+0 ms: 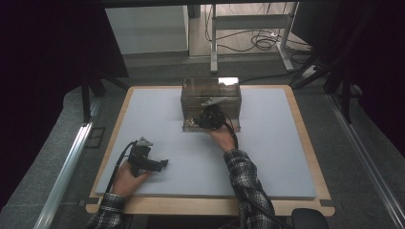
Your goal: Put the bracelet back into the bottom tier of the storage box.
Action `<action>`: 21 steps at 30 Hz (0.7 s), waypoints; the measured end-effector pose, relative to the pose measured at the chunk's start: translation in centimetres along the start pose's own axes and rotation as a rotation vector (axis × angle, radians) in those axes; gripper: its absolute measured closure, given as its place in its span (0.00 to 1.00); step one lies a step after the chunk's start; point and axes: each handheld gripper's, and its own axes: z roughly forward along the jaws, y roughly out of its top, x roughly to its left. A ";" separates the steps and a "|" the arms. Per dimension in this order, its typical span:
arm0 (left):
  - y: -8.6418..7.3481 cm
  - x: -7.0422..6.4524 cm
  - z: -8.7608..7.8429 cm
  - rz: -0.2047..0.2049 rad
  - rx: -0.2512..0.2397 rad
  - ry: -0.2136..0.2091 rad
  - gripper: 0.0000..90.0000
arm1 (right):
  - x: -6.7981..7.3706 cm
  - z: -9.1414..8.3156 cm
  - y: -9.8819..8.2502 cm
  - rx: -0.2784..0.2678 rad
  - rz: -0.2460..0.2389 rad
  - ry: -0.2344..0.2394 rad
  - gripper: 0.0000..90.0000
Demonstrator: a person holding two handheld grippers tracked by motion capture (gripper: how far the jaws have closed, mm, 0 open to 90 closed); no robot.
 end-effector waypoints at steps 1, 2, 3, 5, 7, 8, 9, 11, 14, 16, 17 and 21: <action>0.0 0.0 0.0 0.000 0.000 0.000 0.00 | 0.0 -0.1 -0.1 0.003 -0.003 -0.001 0.66; 0.0 0.0 0.0 0.000 0.000 0.000 0.00 | 0.0 -0.2 -0.1 0.004 -0.004 -0.001 0.65; 0.0 0.0 0.0 0.000 0.000 0.000 0.00 | 0.0 -0.4 -0.1 0.005 -0.008 0.000 0.65; 0.0 0.0 0.0 0.000 0.000 0.000 0.00 | 0.1 -0.6 -0.1 0.006 -0.015 -0.002 0.63; 0.0 0.0 0.0 0.000 0.000 0.000 0.00 | 0.3 -0.9 -0.1 0.008 -0.026 0.002 0.61; 0.0 0.0 0.0 0.000 0.000 0.000 0.00 | 0.3 -1.0 0.0 0.008 -0.030 0.003 0.61; 0.0 0.0 0.0 0.000 0.000 0.000 0.00 | 0.4 -1.1 0.0 0.010 -0.035 0.003 0.60; 0.0 0.0 0.0 0.000 0.000 0.000 0.00 | 0.6 -1.3 0.1 0.013 -0.048 0.003 0.58; 0.0 0.0 0.0 0.000 0.000 0.000 0.00 | 0.8 -1.5 0.2 0.014 -0.056 0.004 0.57; 0.0 0.0 0.0 0.000 0.000 0.000 0.00 | 1.1 -1.8 0.3 0.017 -0.069 0.005 0.54; 0.0 0.0 0.0 0.000 0.000 0.000 0.00 | 1.1 -1.9 0.3 0.020 -0.072 0.007 0.53; 0.0 0.0 0.0 -0.001 0.000 0.000 0.00 | 1.3 -2.1 0.2 0.032 -0.082 0.006 0.50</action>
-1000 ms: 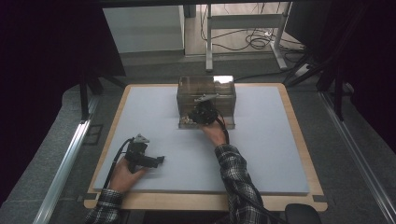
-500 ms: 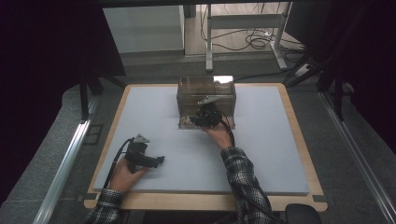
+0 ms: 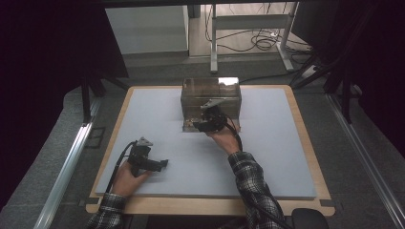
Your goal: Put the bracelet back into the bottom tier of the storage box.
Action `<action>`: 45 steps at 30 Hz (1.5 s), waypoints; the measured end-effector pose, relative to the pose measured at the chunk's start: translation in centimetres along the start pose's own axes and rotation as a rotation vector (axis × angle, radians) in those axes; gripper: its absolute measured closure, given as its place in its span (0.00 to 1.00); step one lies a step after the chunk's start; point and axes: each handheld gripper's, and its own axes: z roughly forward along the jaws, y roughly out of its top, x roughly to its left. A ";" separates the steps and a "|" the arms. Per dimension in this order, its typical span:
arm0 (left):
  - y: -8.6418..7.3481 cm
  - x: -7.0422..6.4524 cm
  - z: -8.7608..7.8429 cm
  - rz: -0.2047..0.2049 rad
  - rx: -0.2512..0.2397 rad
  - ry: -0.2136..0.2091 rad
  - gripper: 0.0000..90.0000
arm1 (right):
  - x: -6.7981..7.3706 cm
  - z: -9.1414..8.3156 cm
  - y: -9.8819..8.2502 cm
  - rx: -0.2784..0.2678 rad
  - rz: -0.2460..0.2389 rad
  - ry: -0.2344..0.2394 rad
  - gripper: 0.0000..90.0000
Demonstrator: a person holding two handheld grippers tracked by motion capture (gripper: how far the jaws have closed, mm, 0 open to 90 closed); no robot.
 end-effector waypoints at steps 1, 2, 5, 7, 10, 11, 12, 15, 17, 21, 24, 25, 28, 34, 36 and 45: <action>0.0 0.0 0.0 0.001 0.000 0.000 0.00 | 0.0 -0.1 0.0 0.003 -0.002 -0.001 0.49; 0.0 0.0 0.0 0.001 0.000 0.000 0.00 | 0.1 -0.2 -0.1 0.011 -0.005 0.000 0.48; 0.0 0.0 0.0 0.000 0.000 0.000 0.00 | 0.2 -0.5 -0.1 0.014 -0.009 0.000 0.46; 0.0 0.0 0.0 0.000 -0.001 -0.001 0.00 | 0.3 -0.7 -0.1 0.019 -0.010 0.002 0.44; 0.0 0.0 0.0 -0.001 -0.001 -0.001 0.00 | 0.4 -1.0 -0.2 0.028 -0.016 0.003 0.42; 0.0 0.0 0.0 -0.001 -0.001 -0.001 0.00 | 0.4 -1.1 -0.3 0.032 -0.017 0.003 0.41; 0.0 0.0 0.0 -0.001 -0.001 -0.001 0.00 | 0.4 -1.2 -0.4 0.036 -0.018 0.004 0.40; 0.0 0.0 0.0 -0.001 -0.001 -0.001 0.00 | 0.4 -1.6 -0.6 0.042 -0.016 -0.001 0.38; 0.0 0.0 0.0 -0.001 -0.001 -0.001 0.00 | 0.2 -1.9 -0.9 0.047 -0.008 -0.007 0.36; 0.0 0.0 0.0 0.000 -0.001 -0.001 0.00 | -0.1 -2.3 -1.2 0.053 0.007 -0.010 0.33; 0.0 0.0 0.0 -0.001 -0.001 -0.001 0.00 | -0.3 -2.7 -1.5 0.053 0.015 -0.017 0.31; 0.0 0.0 0.0 0.000 -0.001 0.000 0.00 | -0.3 -2.8 -1.6 0.056 0.017 -0.017 0.31; 0.0 0.0 0.0 0.000 -0.001 -0.001 0.00 | -0.4 -3.0 -1.8 0.063 0.017 -0.022 0.28; 0.0 0.0 0.0 0.000 -0.001 0.000 0.00 | -0.4 -3.6 -2.2 0.084 0.009 -0.041 0.24; 0.0 0.0 0.0 0.000 -0.001 -0.001 0.00 | -0.3 -3.9 -2.3 0.088 0.012 -0.044 0.24; 0.0 0.0 0.0 0.000 -0.001 0.000 0.00 | -0.2 -4.7 -2.9 0.100 0.013 -0.051 0.21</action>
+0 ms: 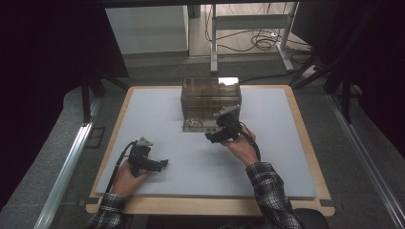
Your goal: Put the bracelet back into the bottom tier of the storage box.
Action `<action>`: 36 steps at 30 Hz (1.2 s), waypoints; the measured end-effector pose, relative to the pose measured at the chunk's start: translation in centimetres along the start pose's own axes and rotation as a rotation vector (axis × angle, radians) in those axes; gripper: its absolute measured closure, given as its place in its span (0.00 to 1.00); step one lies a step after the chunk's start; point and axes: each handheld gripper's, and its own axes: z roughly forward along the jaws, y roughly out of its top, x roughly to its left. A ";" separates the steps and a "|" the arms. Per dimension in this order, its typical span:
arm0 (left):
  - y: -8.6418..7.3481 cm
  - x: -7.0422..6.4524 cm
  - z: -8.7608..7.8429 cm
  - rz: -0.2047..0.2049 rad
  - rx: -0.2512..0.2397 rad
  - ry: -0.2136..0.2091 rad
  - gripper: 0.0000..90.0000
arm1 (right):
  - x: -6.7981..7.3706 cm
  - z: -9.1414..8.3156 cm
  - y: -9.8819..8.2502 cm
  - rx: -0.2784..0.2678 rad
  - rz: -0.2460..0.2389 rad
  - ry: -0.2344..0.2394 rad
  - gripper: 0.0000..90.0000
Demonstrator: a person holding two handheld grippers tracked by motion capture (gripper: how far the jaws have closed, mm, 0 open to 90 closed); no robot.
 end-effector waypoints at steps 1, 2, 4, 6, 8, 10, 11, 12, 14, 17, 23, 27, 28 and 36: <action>0.0 0.0 0.0 0.000 0.000 0.000 0.00 | 0.0 -0.1 -0.2 0.003 0.002 -0.002 0.21; 0.0 0.0 0.0 0.000 0.000 0.000 0.00 | 0.0 -0.2 -0.3 0.005 0.002 -0.004 0.20; 0.0 0.0 0.0 0.000 0.000 0.000 0.00 | -0.1 -0.4 -0.5 0.008 0.002 -0.005 0.19; 0.0 0.0 0.0 0.000 0.000 0.000 0.00 | -0.1 -0.5 -0.8 0.013 0.002 -0.007 0.19; 0.0 0.0 0.0 0.000 0.000 0.000 0.00 | -0.2 -0.7 -1.2 0.022 0.000 -0.010 0.18; 0.0 0.0 0.0 0.000 0.000 0.000 0.00 | -0.2 -0.8 -1.5 0.025 0.003 -0.011 0.17; 0.0 0.0 0.0 0.000 0.000 0.000 0.00 | -0.3 -0.8 -1.7 0.028 0.001 -0.011 0.16; 0.0 0.0 0.0 0.000 0.000 0.000 0.00 | -0.3 -0.9 -1.8 0.029 0.003 -0.011 0.16; 0.0 0.0 0.0 -0.001 0.000 0.000 0.00 | -0.3 -1.0 -2.0 0.035 0.003 -0.015 0.15; 0.0 0.0 0.0 -0.001 0.000 0.000 0.00 | -0.4 -1.3 -2.5 0.041 0.003 -0.014 0.14; 0.0 0.0 0.0 0.000 0.000 0.000 0.00 | -0.5 -1.7 -3.0 0.045 0.003 -0.013 0.12; 0.0 0.0 0.0 0.000 0.000 0.000 0.00 | -0.6 -2.0 -3.5 0.051 -0.004 -0.017 0.11; 0.0 0.0 0.0 0.000 0.000 0.000 0.00 | -0.6 -2.2 -3.7 0.053 -0.005 -0.020 0.11; 0.0 0.0 0.0 0.000 0.000 0.000 0.00 | -1.0 -3.5 -4.8 0.056 -0.003 -0.032 0.09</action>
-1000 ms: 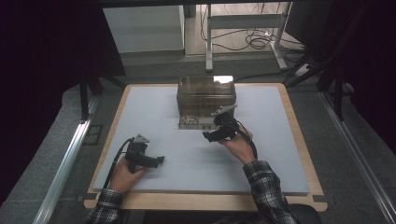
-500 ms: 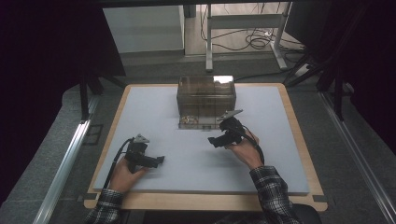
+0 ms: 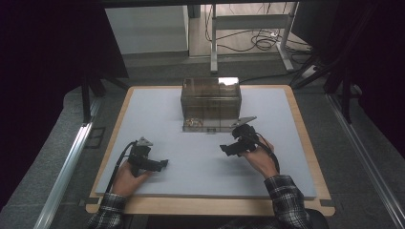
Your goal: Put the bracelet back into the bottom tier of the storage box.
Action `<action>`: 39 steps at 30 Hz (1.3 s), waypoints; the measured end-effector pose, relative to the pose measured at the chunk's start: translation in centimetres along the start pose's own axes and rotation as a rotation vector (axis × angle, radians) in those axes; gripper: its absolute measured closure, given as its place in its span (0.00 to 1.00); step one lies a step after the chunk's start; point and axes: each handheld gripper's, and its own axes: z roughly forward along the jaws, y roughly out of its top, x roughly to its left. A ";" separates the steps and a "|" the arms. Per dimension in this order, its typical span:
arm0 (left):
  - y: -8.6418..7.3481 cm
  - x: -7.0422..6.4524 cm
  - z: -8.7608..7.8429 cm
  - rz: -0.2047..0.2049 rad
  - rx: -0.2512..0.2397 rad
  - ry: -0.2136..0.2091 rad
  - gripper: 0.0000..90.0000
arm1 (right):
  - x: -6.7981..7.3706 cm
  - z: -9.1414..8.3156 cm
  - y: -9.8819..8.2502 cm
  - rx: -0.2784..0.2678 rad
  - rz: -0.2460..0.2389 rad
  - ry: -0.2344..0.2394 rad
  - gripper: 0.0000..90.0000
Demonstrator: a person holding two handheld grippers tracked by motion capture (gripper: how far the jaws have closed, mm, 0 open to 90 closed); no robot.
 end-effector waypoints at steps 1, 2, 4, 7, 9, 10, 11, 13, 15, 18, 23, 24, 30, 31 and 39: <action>0.0 0.0 0.0 0.000 0.000 0.000 0.00 | 0.0 -0.1 -0.1 -0.001 0.001 0.000 0.09; 0.0 0.0 0.0 0.000 0.000 0.000 0.00 | -0.1 -0.4 -0.3 -0.004 0.002 -0.003 0.08; 0.0 0.0 0.0 0.000 0.000 0.000 0.00 | -0.2 -0.8 -0.5 -0.004 0.005 -0.008 0.08; 0.0 0.0 0.0 0.000 0.000 0.000 0.00 | -0.4 -1.2 -1.0 -0.005 0.011 -0.017 0.07; 0.0 0.0 0.0 0.000 0.000 0.000 0.00 | -0.6 -1.5 -1.4 -0.005 0.016 -0.021 0.07; 0.0 0.0 0.0 -0.001 0.000 0.000 0.00 | -0.7 -1.6 -1.6 -0.005 0.016 -0.023 0.07; 0.0 0.0 0.0 0.000 0.000 0.000 0.00 | -0.8 -1.7 -1.7 -0.006 0.015 -0.024 0.07; 0.0 0.0 0.0 0.000 0.000 0.000 0.00 | -0.9 -2.0 -2.0 -0.006 0.020 -0.026 0.06; 0.0 0.0 0.0 -0.001 0.000 0.000 0.00 | -1.0 -2.3 -2.3 -0.008 0.020 -0.031 0.06; 0.0 0.0 0.0 0.000 0.000 0.000 0.00 | -1.2 -2.8 -2.8 -0.010 0.023 -0.036 0.05; 0.0 0.0 0.0 -0.001 0.000 0.000 0.00 | -1.5 -3.3 -3.6 -0.016 0.028 -0.052 0.05; 0.0 0.0 0.0 0.000 0.000 0.000 0.00 | -1.6 -3.4 -3.9 -0.014 0.030 -0.053 0.05; 0.0 0.0 0.0 -0.001 0.000 0.001 0.00 | -1.9 -3.9 -4.9 -0.015 0.022 -0.072 0.04; 0.0 0.0 0.0 0.000 0.000 0.000 0.00 | -2.0 -4.0 -5.1 -0.014 0.024 -0.074 0.04; 0.0 0.0 0.0 0.000 0.000 0.000 0.00 | -2.4 -4.4 -6.8 0.012 0.035 -0.088 0.03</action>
